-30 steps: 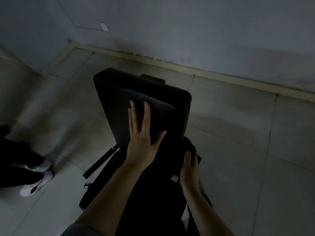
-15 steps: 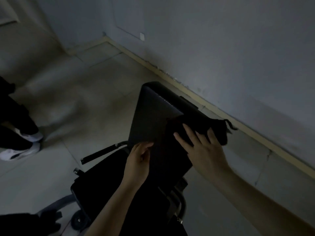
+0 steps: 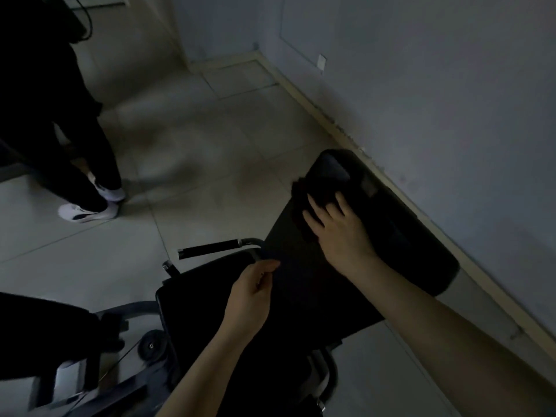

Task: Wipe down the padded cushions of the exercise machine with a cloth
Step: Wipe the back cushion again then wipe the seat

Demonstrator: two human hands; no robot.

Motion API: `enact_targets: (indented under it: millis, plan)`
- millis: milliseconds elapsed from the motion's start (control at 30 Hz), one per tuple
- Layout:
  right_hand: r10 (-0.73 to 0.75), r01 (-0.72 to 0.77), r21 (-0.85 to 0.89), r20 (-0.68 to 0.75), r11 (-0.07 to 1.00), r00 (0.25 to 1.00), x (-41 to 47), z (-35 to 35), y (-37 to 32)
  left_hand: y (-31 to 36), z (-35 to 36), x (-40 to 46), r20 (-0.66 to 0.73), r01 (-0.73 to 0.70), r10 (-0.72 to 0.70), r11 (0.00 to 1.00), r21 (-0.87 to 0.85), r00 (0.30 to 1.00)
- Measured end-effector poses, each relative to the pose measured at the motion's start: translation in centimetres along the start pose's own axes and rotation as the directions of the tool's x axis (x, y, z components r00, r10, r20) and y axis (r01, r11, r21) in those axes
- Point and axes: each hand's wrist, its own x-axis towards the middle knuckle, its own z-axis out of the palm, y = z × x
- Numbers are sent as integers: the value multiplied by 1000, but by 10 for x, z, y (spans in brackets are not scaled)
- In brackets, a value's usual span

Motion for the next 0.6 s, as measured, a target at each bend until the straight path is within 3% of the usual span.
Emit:
enact_targets:
  millis: [133, 300, 433, 600]
  plan:
    - [-27, 25, 188, 11, 982, 1000, -78, 35, -37, -5, 12, 11, 89, 37, -35, 999, -18, 995]
    - [119, -149, 355, 105, 923, 987, -148, 61, -48, -9, 21, 23, 181, 81, -69, 995, -57, 981]
    - [182, -249, 275, 246, 929, 952, -119, 56, -57, -13, 21, 32, 205, 116, -102, 992, -57, 973]
    - [184, -222, 348, 140, 911, 973, -30, 30, -44, -17, 13, 52, 195, 156, -148, 987, -25, 970]
